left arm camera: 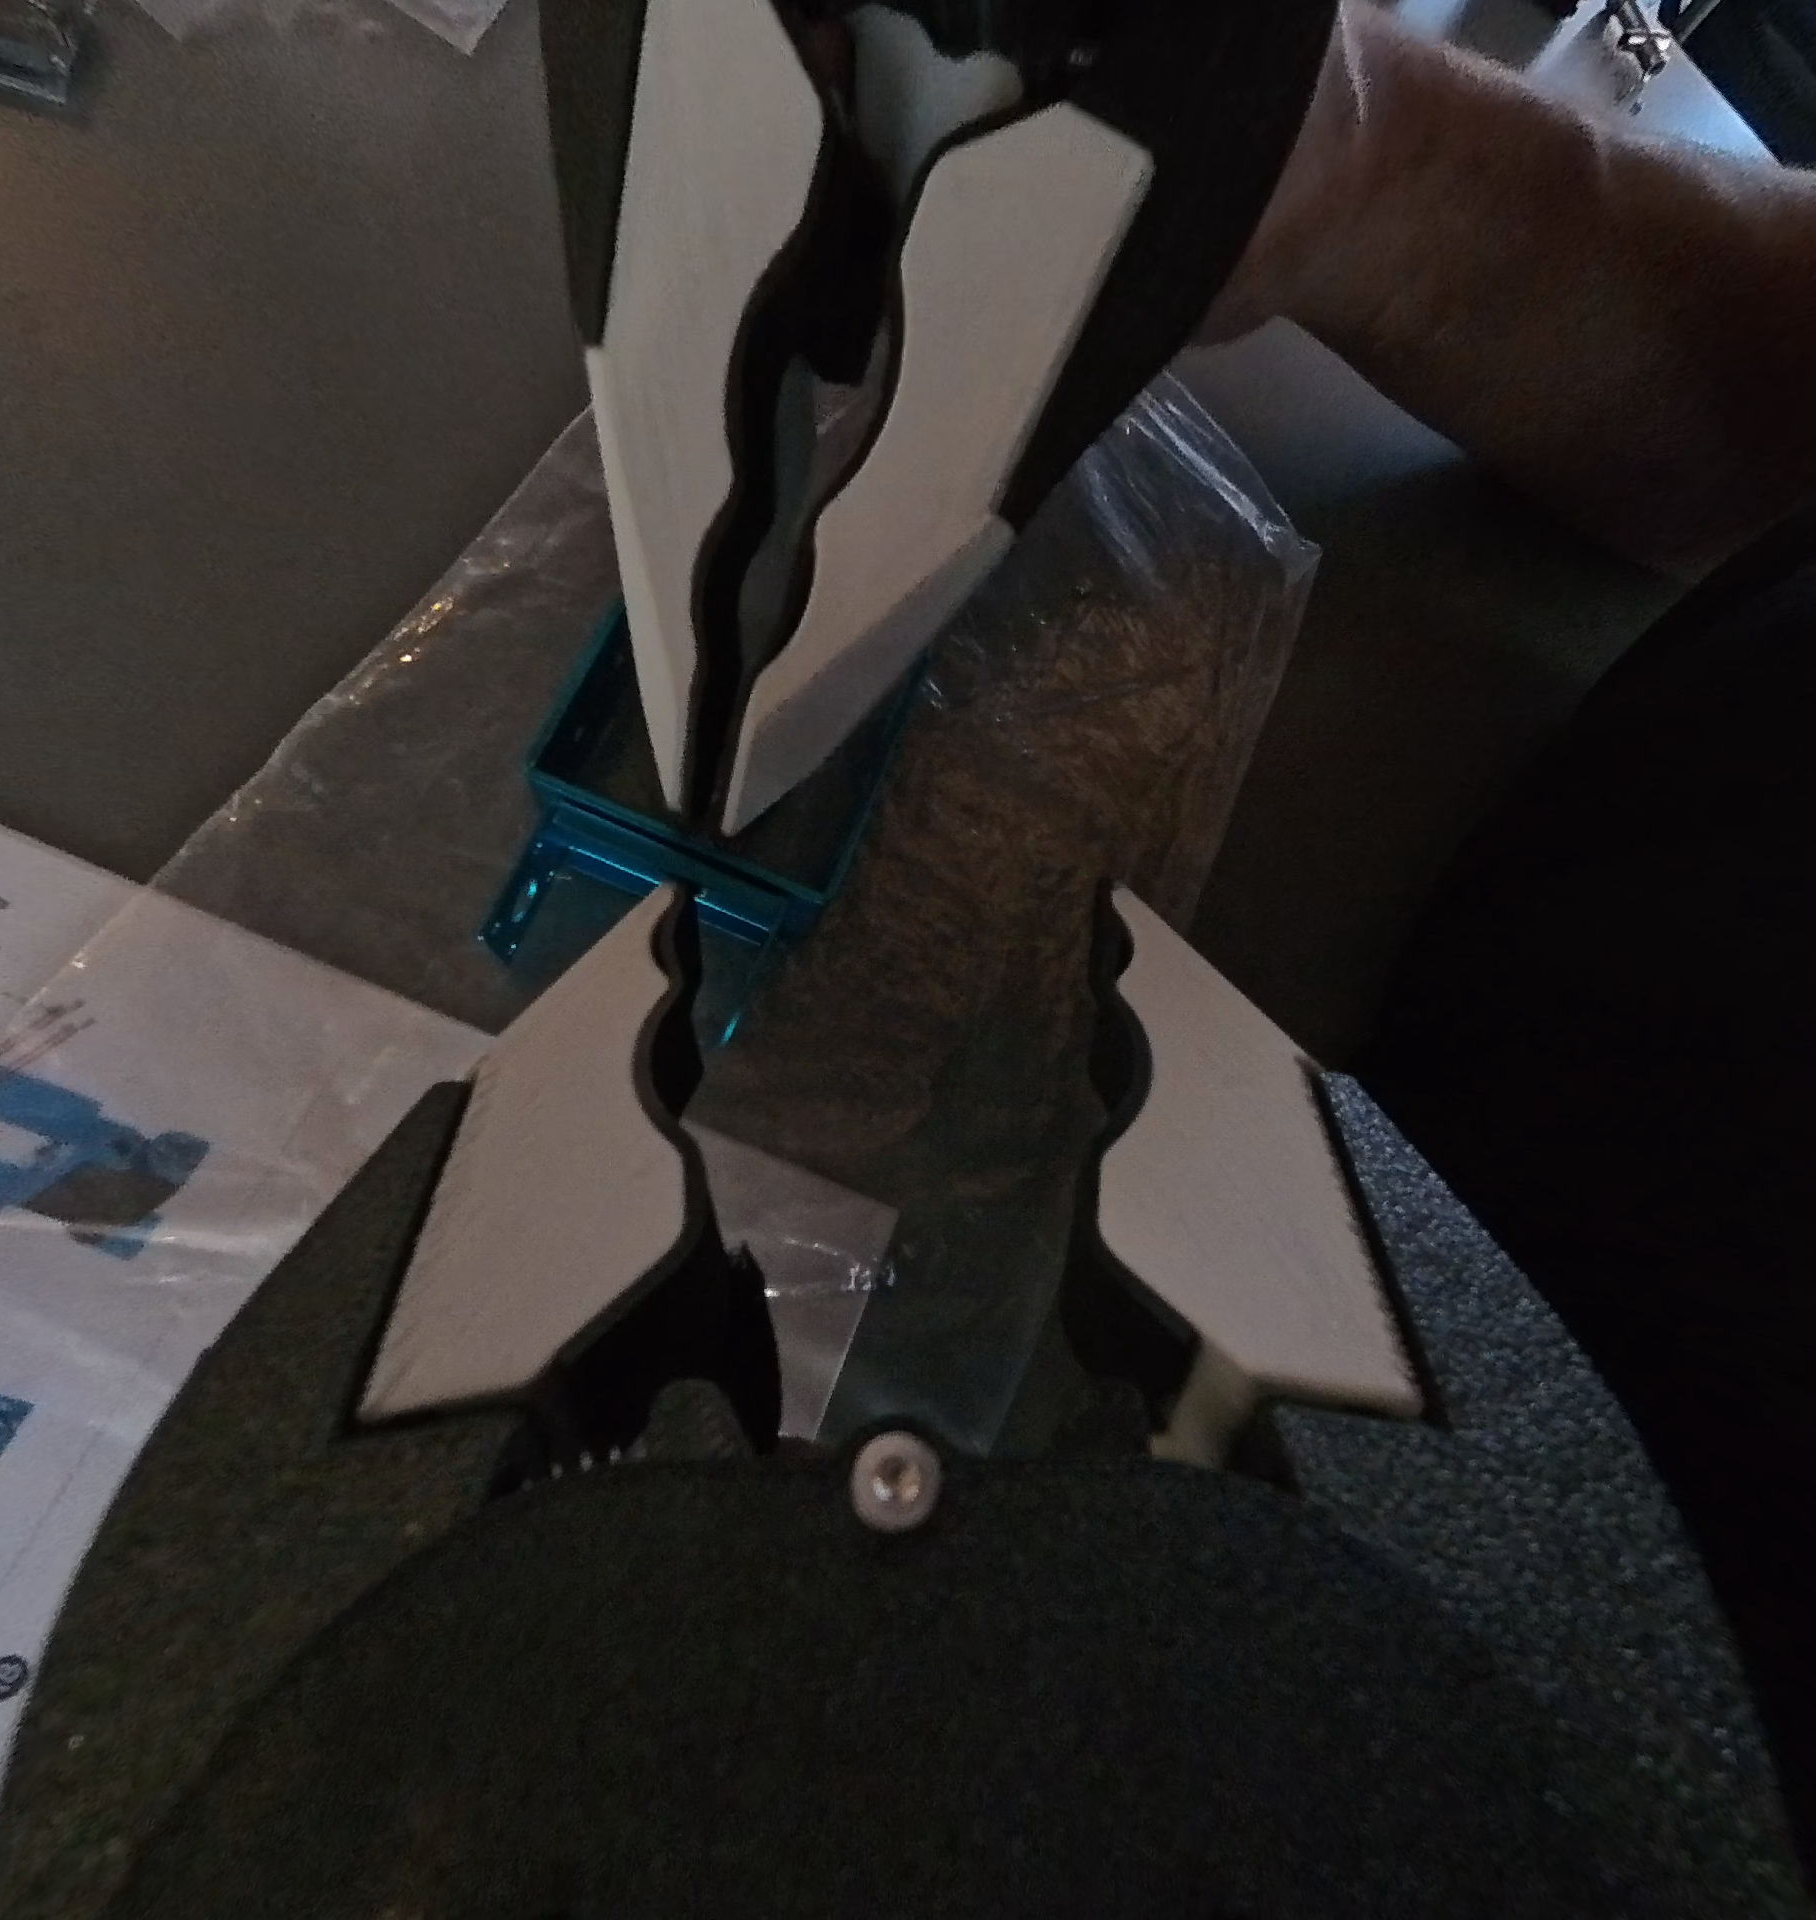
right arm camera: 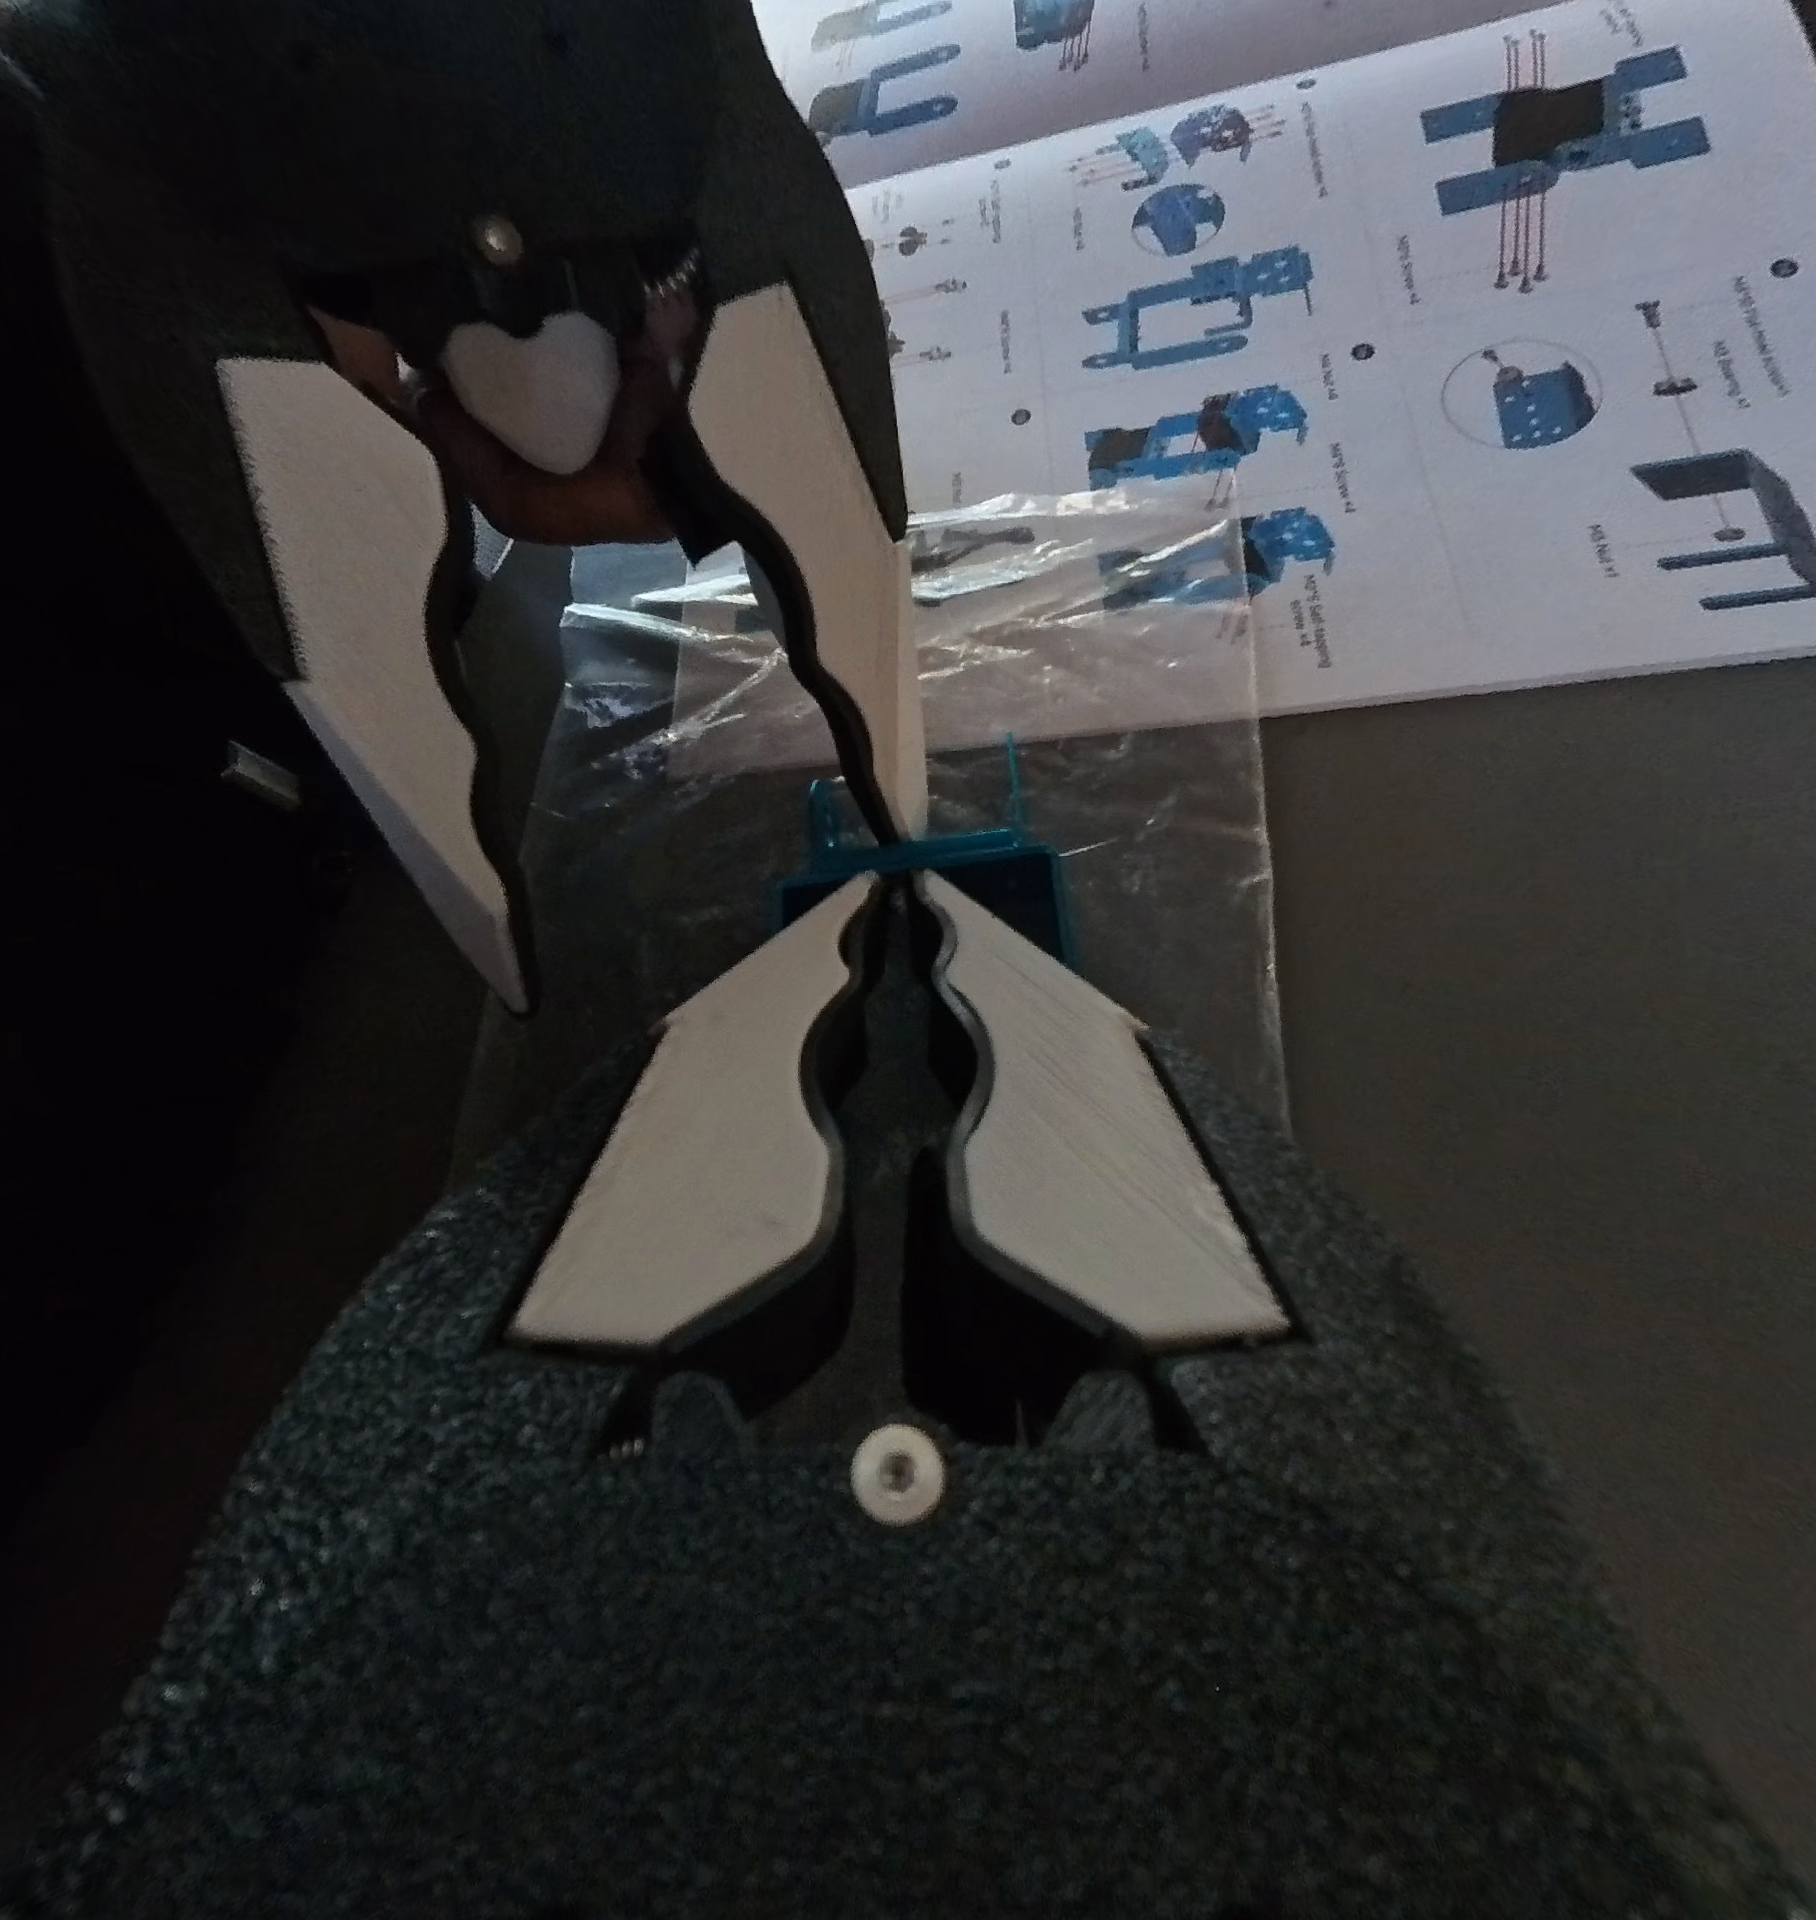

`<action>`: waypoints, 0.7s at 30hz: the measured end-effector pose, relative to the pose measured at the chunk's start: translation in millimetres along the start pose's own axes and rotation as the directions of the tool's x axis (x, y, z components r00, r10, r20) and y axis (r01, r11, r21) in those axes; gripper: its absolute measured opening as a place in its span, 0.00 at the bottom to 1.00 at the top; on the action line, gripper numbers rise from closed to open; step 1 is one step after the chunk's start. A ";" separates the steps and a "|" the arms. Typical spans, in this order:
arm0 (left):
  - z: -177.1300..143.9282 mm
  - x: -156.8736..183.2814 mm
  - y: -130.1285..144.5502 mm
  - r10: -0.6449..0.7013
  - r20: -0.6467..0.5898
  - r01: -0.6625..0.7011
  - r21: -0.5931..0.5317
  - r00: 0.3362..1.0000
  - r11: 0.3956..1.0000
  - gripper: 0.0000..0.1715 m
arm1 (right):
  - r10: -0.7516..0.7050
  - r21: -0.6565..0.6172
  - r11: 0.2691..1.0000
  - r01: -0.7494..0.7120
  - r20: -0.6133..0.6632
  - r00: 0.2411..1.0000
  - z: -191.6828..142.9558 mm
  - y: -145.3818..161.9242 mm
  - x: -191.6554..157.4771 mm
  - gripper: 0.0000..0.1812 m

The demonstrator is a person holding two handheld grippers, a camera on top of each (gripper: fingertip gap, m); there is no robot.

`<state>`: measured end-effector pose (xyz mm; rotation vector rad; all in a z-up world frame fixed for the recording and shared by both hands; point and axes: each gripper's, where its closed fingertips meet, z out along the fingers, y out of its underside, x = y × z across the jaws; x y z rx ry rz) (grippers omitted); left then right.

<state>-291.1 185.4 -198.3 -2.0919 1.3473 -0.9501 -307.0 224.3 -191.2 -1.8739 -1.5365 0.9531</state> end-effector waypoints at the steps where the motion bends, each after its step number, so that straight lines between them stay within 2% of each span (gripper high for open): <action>1: 0.0 0.0 -0.2 0.001 0.001 -0.001 0.000 1.000 1.000 0.44 | -0.004 0.006 1.000 0.004 0.000 1.000 -1.5 -1.1 -0.3 0.02; 4: 0.2 0.3 -0.4 0.003 0.001 -0.003 -0.002 1.000 1.000 0.44 | -0.035 0.018 0.999 0.035 -0.031 0.999 -6.9 -3.4 2.3 0.05; 9: 0.0 0.8 -1.0 0.008 0.002 -0.008 -0.003 1.000 1.000 0.44 | -0.101 -0.020 0.995 0.099 -0.119 0.988 -6.4 0.1 12.0 0.25; 15: 0.4 0.9 -0.7 0.011 0.003 -0.011 -0.004 1.000 1.000 0.44 | -0.119 -0.087 0.990 0.109 -0.122 0.985 3.9 7.7 14.8 0.23; 21: 1.2 2.1 -0.6 0.010 -0.003 -0.010 -0.002 1.000 1.000 0.44 | -0.099 -0.073 0.993 0.092 -0.098 0.990 1.4 7.1 12.7 0.21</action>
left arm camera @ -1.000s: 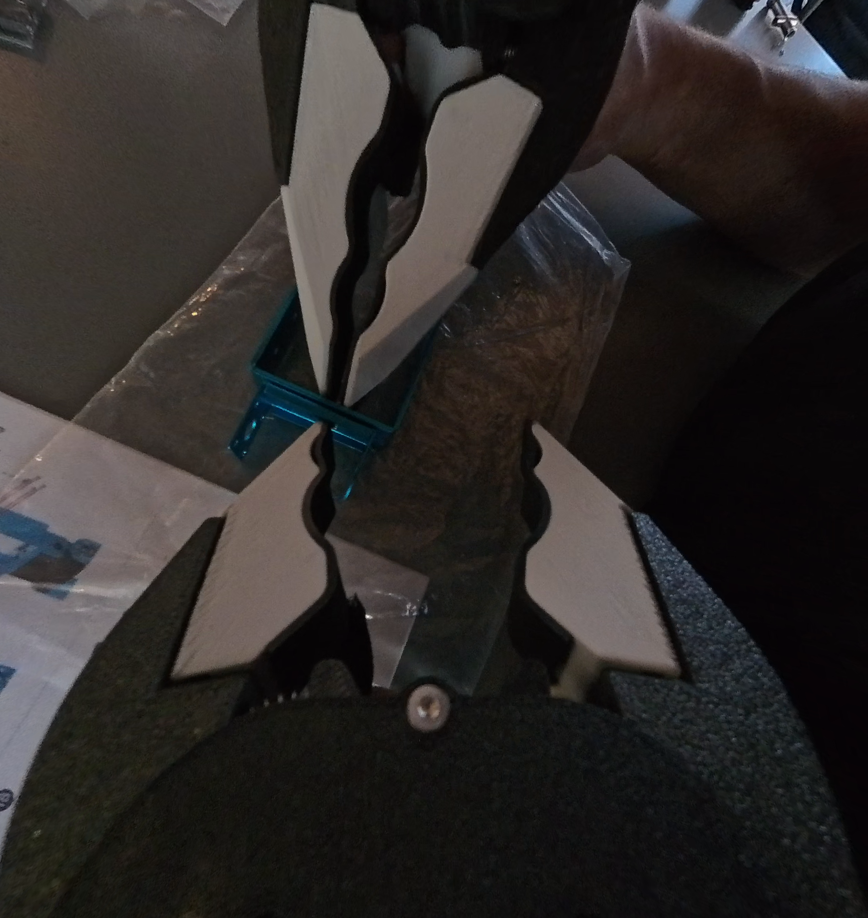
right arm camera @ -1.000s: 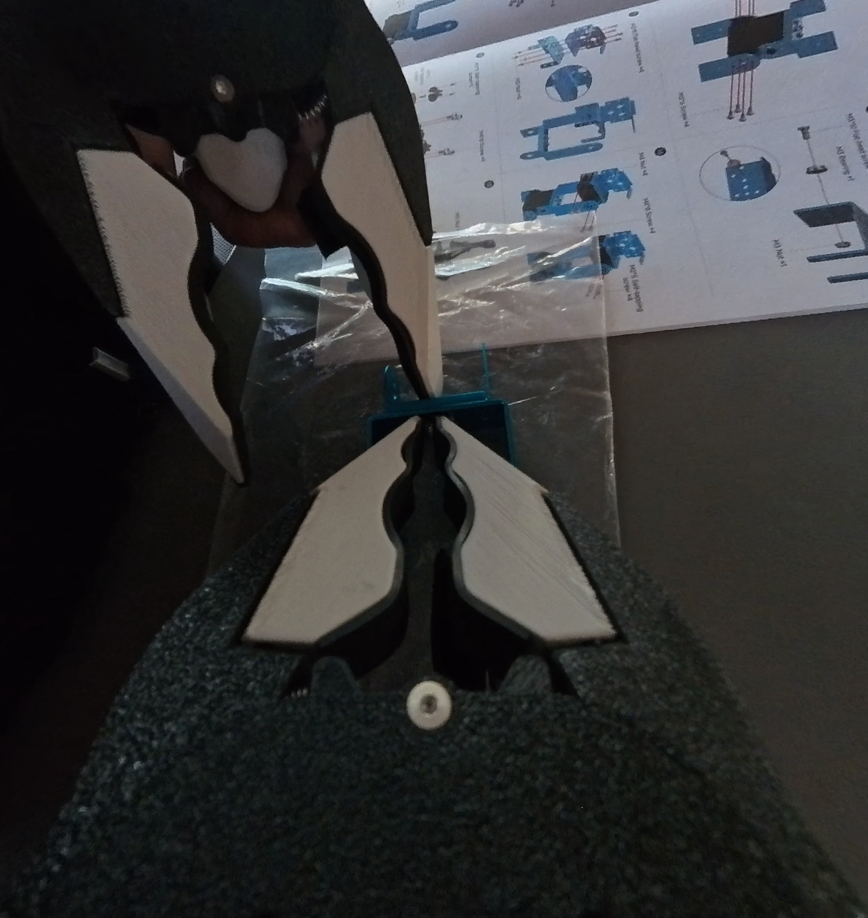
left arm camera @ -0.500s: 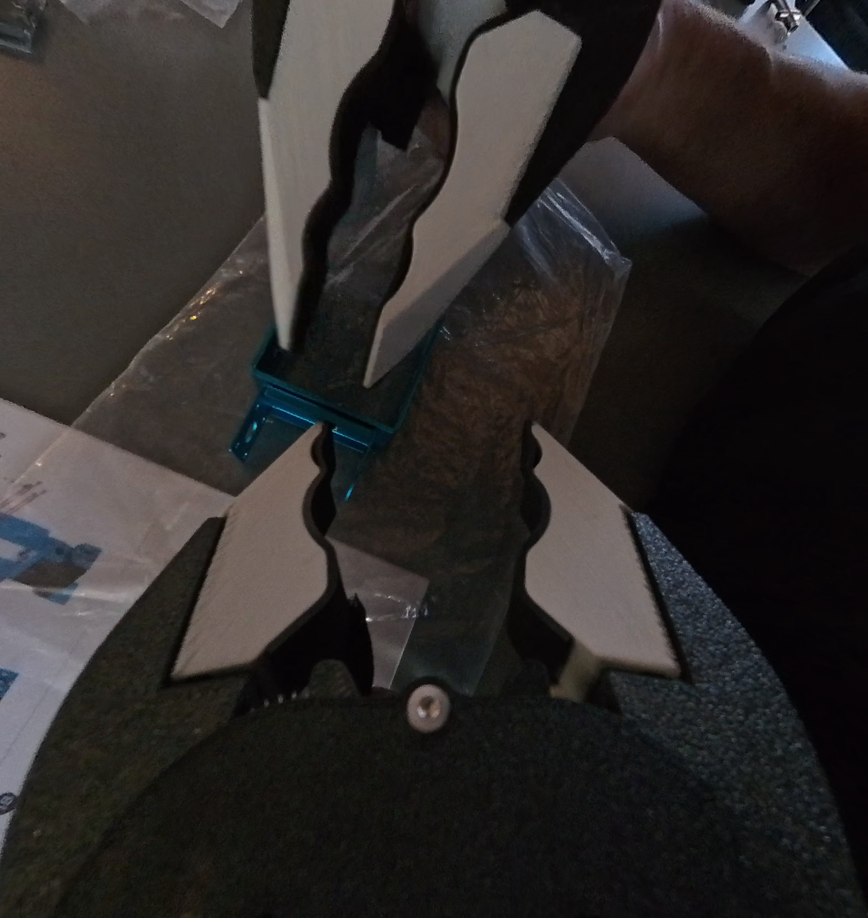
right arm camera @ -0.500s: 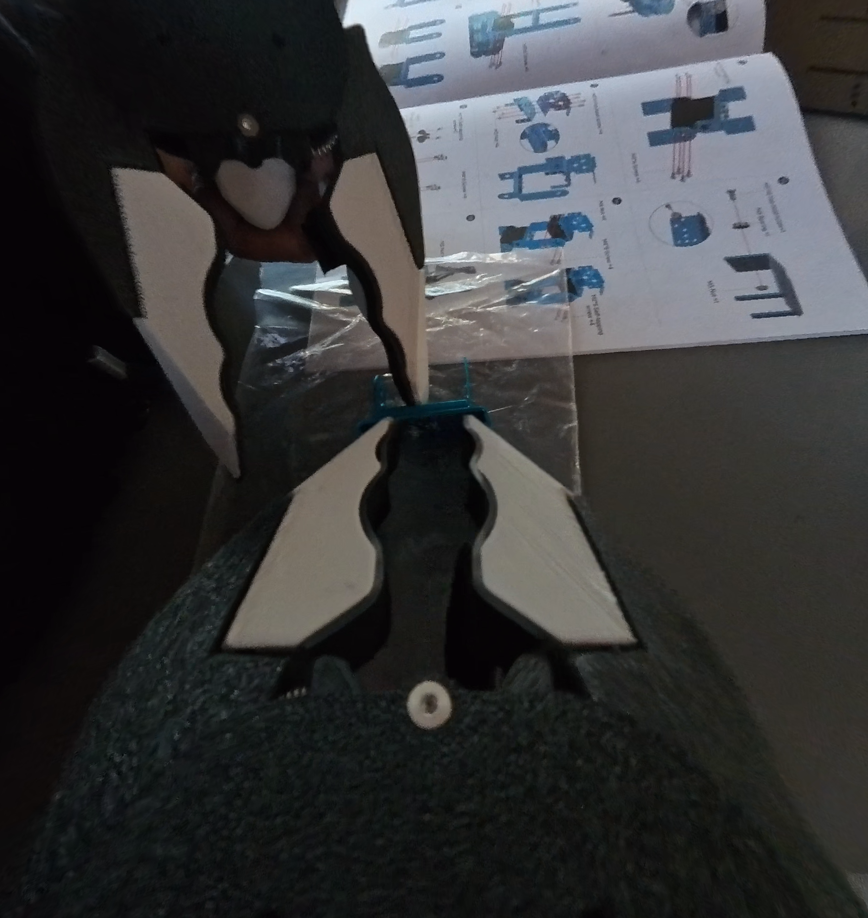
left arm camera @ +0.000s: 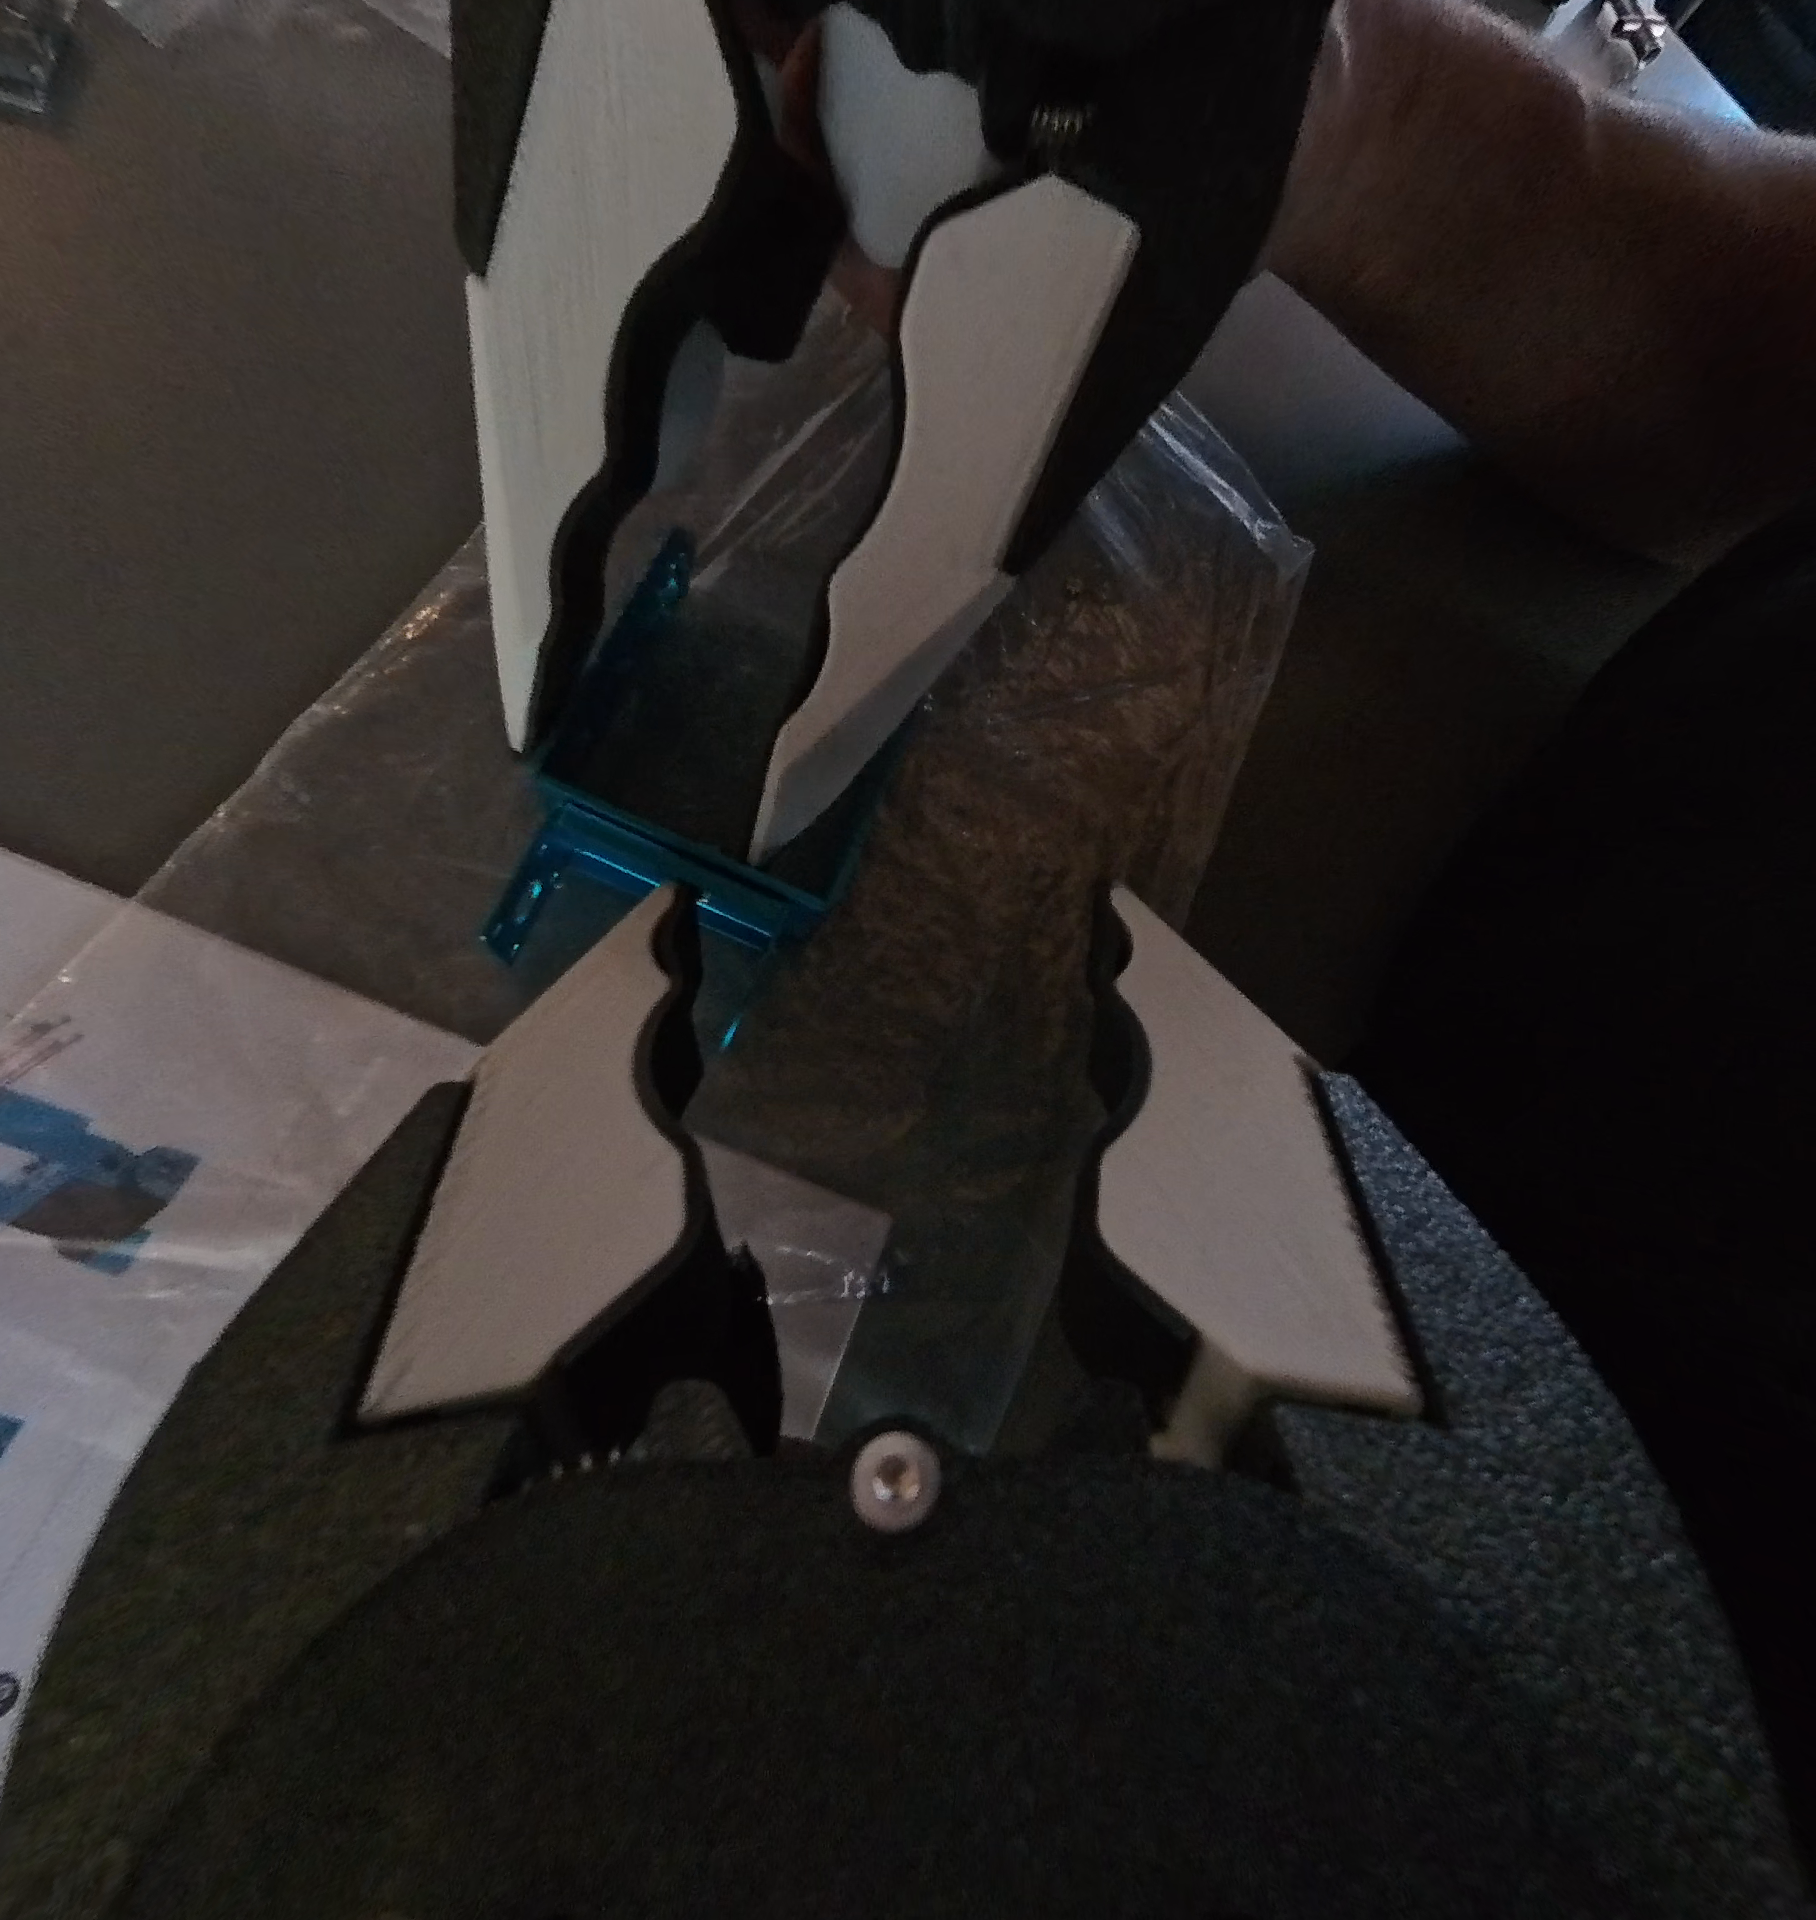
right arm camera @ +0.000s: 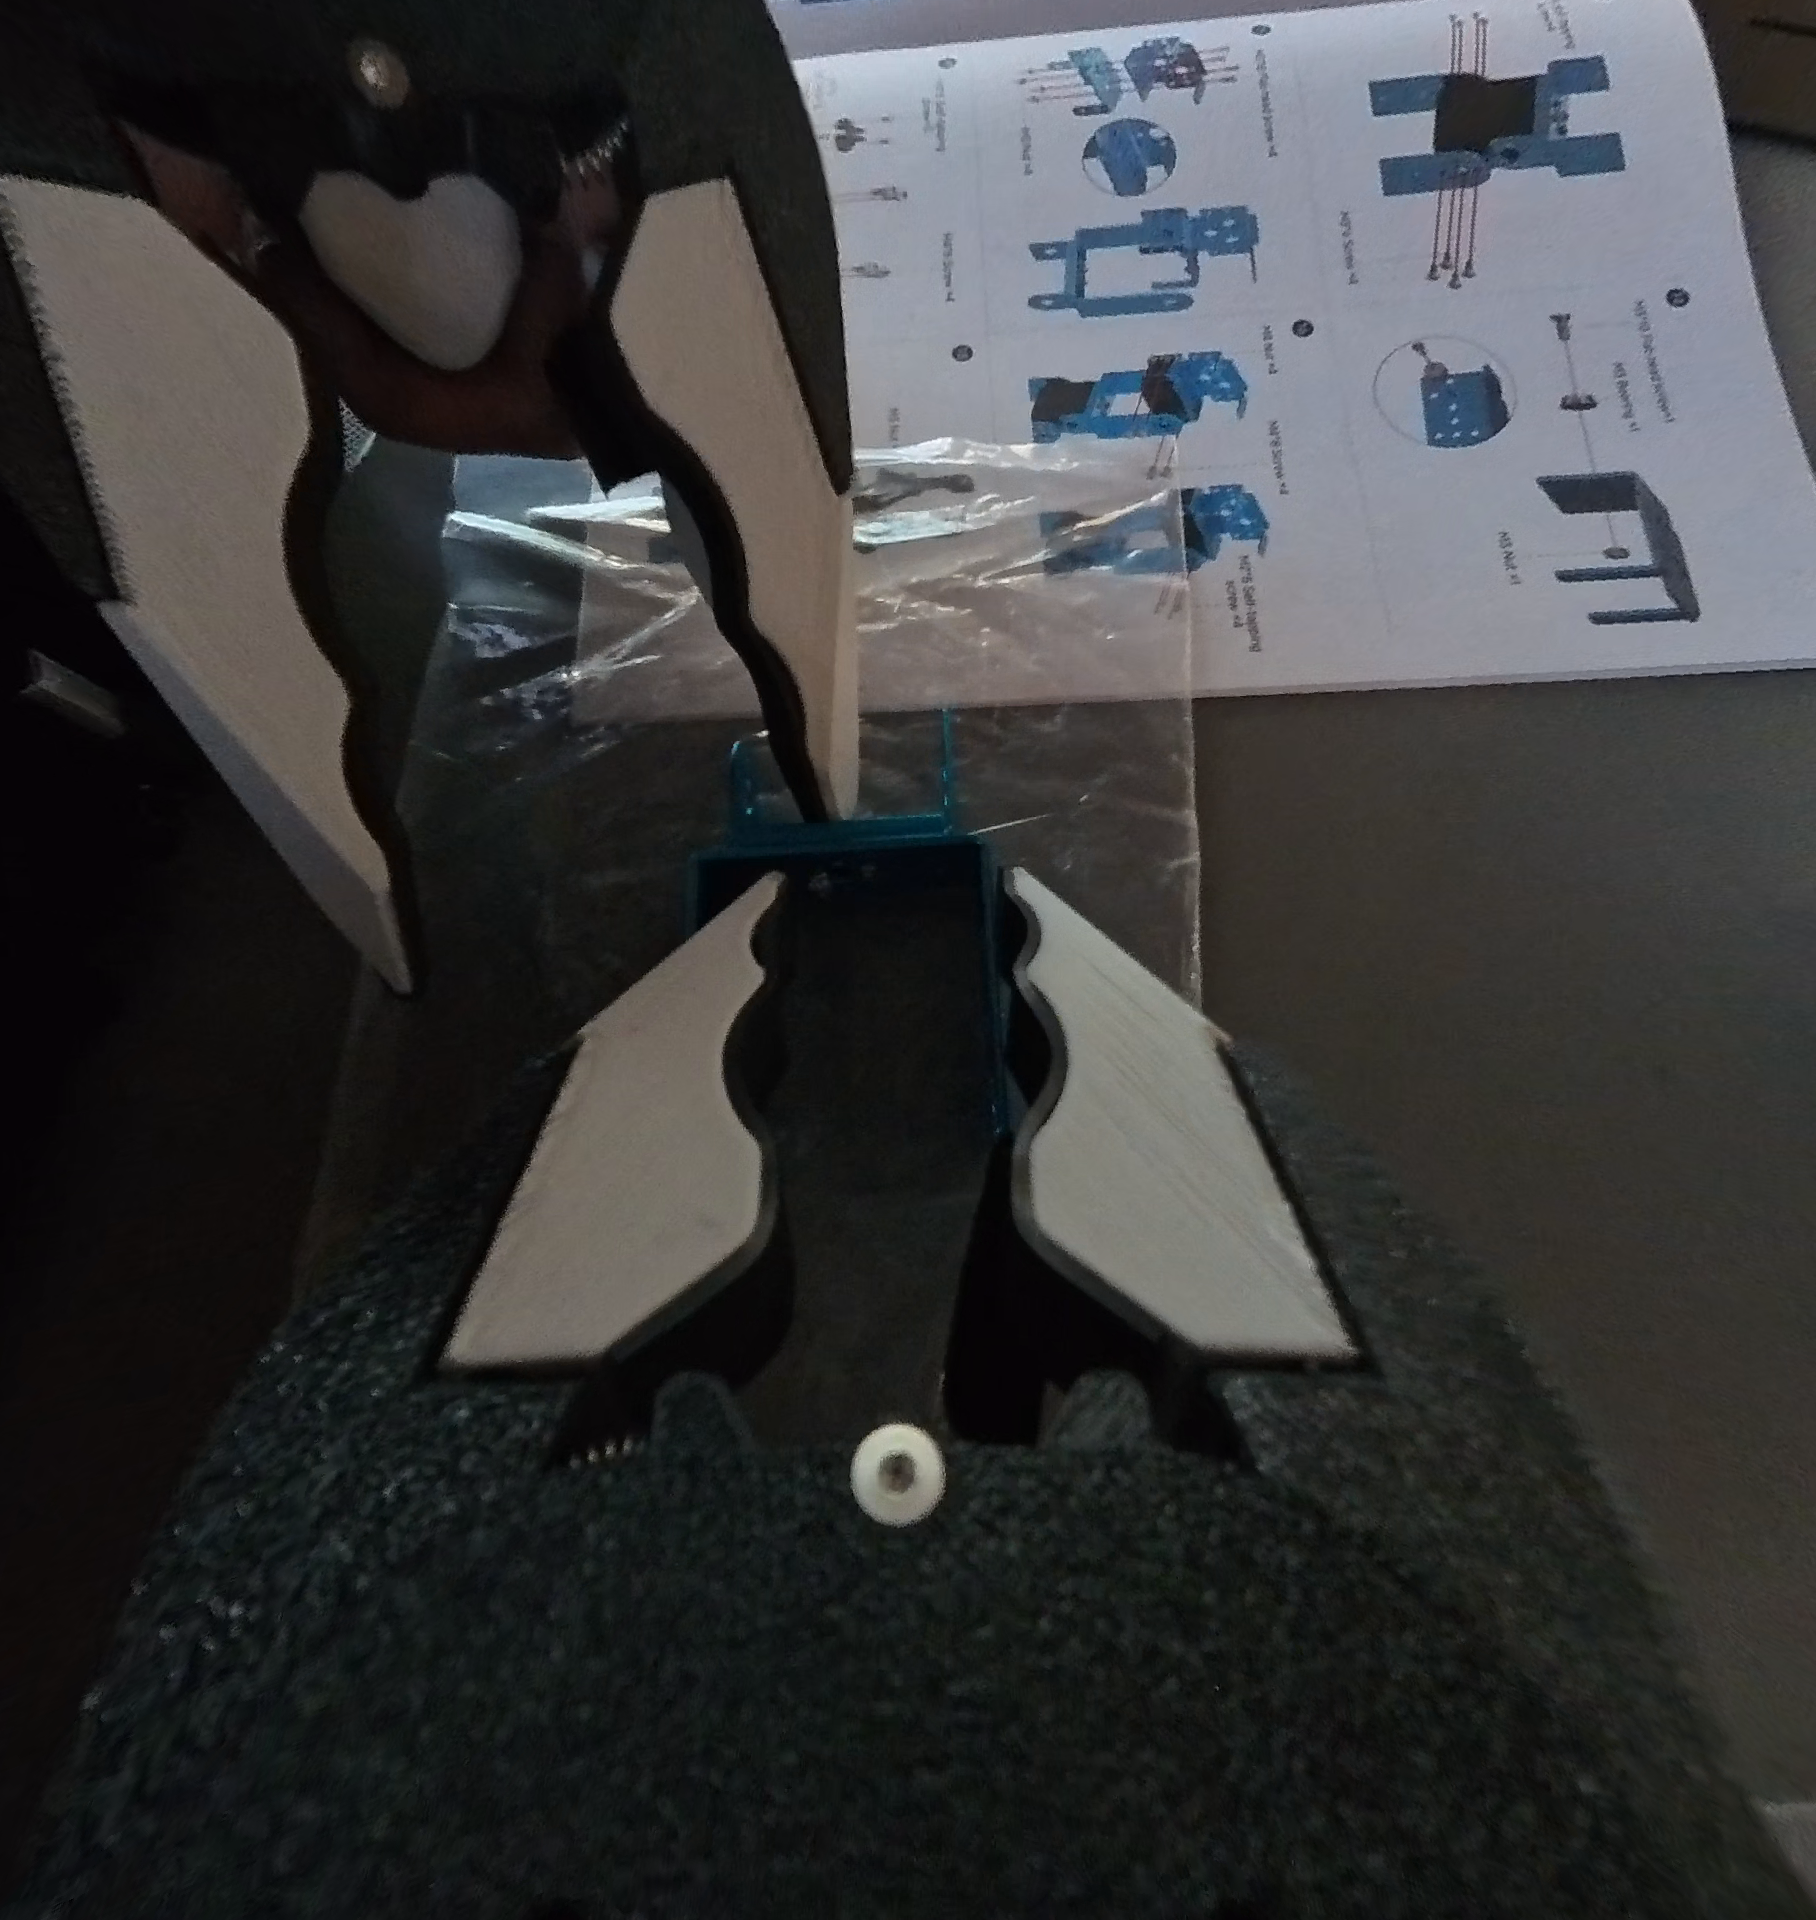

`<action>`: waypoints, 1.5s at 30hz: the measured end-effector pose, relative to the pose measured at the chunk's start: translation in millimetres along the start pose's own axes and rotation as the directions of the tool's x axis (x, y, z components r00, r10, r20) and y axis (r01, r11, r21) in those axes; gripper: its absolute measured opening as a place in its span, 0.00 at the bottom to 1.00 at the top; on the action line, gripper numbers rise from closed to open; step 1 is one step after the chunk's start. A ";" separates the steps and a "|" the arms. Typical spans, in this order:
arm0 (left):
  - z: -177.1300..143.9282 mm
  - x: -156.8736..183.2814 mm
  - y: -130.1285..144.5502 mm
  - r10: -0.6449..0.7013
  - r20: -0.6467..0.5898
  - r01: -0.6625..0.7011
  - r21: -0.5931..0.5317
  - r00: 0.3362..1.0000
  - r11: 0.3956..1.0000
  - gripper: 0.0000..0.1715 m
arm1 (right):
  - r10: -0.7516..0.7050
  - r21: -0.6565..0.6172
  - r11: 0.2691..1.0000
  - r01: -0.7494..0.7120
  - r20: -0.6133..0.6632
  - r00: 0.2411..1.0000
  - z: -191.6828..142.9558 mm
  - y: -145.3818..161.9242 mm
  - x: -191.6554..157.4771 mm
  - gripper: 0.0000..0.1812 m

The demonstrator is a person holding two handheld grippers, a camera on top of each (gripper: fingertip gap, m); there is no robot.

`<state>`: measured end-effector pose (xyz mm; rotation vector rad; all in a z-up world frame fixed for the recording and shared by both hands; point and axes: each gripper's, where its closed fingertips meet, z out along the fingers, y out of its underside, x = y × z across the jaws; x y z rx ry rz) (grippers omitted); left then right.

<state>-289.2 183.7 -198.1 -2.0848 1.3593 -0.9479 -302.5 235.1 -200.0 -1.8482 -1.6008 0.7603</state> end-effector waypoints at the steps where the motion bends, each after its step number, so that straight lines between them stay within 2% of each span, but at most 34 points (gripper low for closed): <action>1: 0.0 -0.1 -0.1 0.002 0.000 -0.002 -0.001 1.000 1.000 0.44 | 0.005 0.001 1.000 -0.005 0.004 1.000 -0.3 0.0 0.0 0.21; 11: 0.7 -0.7 0.1 0.003 0.002 -0.003 -0.003 1.000 1.000 0.44 | 0.042 0.024 0.999 -0.042 -0.003 0.999 -7.2 0.9 7.3 0.23; 45: 1.7 1.5 0.4 0.013 0.000 -0.013 -0.008 1.000 1.000 0.44 | 0.015 -0.005 1.000 -0.015 -0.021 1.000 -1.4 3.3 5.1 0.23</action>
